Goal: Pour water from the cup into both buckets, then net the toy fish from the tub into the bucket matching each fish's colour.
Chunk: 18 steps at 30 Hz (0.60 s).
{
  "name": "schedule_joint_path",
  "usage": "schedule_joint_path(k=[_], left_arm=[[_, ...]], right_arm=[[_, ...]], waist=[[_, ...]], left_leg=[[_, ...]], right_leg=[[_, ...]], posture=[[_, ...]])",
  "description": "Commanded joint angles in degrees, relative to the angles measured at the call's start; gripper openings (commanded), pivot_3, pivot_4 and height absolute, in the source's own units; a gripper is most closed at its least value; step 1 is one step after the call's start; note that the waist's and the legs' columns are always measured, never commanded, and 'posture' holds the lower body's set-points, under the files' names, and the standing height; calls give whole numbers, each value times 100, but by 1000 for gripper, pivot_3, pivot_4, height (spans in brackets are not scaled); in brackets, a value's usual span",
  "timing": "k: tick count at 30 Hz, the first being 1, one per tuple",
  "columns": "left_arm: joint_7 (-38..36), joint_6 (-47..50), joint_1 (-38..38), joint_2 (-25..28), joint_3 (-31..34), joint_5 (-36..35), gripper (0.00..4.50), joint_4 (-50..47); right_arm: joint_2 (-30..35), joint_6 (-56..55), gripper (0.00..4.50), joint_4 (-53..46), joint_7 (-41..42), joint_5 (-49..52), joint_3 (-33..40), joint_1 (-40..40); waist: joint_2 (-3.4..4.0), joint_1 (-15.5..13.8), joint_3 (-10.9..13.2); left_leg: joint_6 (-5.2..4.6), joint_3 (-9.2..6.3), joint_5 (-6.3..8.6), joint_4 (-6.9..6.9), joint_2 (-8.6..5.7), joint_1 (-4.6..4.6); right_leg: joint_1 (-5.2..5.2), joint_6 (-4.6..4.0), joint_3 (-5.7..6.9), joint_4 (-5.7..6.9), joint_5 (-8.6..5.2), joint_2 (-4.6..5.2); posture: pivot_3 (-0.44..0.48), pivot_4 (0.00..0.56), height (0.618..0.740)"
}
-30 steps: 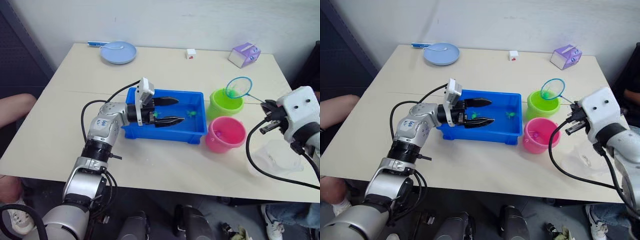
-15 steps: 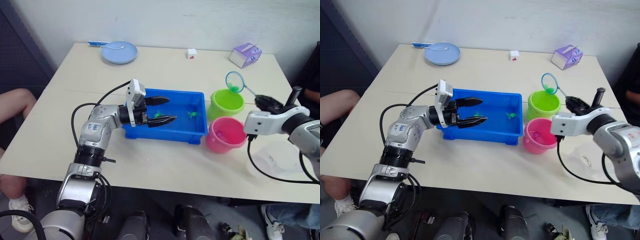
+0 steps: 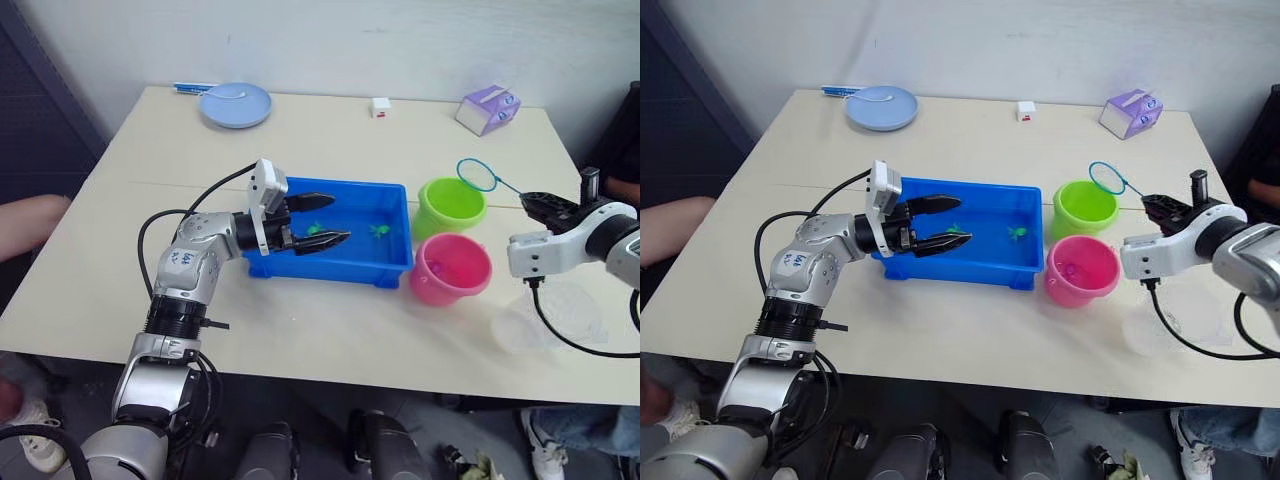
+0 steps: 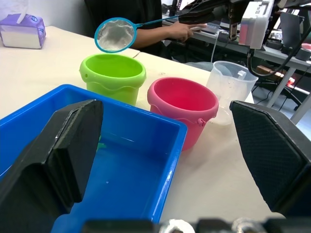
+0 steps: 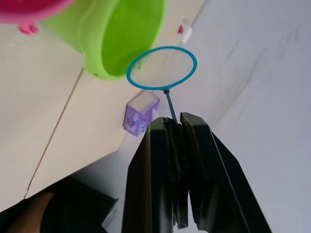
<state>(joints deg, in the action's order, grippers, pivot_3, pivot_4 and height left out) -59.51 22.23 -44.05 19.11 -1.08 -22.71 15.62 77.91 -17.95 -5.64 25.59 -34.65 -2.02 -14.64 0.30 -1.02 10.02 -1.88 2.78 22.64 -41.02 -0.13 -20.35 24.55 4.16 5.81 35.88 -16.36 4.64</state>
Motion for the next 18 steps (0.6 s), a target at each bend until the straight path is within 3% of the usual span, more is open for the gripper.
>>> schedule_joint_path(k=[1, 4, 8, 13, 18], left_arm=[[29, -86, -99, -3, 83, -85, 4500, -136], [89, -79, 11, 29, 116, -78, 4500, -193], [108, -19, 208, 139, 82, -51, 4500, -352], [161, -20, 247, 253, 32, 30, 4500, -387], [193, 45, 338, 392, 23, 66, 4500, -511]], right_arm=[[-283, 0, 774, 106, 205, 727, 402, -189], [-888, 795, 774, -202, 452, 1422, 752, -342], [-1450, 1514, 774, -817, 693, 1566, 735, -602], [-1758, 1375, 774, -947, 1188, 1566, 173, -1035], [-1952, 958, 774, -474, 1412, 1289, -393, -1405]], waist=[[0, 4, 0], [-1, 24, 1], [0, 39, 0], [-1, 42, 0], [-1, 23, 0]], left_leg=[[0, 2, 0, -1, -1, 0], [0, 2, 0, -6, -1, 0], [0, -1, 0, -4, 2, 1], [0, -4, 0, -10, -2, 1], [-1, -6, 0, -6, -6, -2]], right_leg=[[0, 0, -1, 1, 0, 1], [-2, 0, 0, 4, 0, 1], [-1, 0, 0, 8, 0, 0], [-3, 0, 0, 9, 0, 2], [-1, 0, 2, 5, 0, 4]], posture=[[0, 150, 740], [0, 150, 740], [0, 150, 740], [0, 150, 740], [0, 150, 740]])
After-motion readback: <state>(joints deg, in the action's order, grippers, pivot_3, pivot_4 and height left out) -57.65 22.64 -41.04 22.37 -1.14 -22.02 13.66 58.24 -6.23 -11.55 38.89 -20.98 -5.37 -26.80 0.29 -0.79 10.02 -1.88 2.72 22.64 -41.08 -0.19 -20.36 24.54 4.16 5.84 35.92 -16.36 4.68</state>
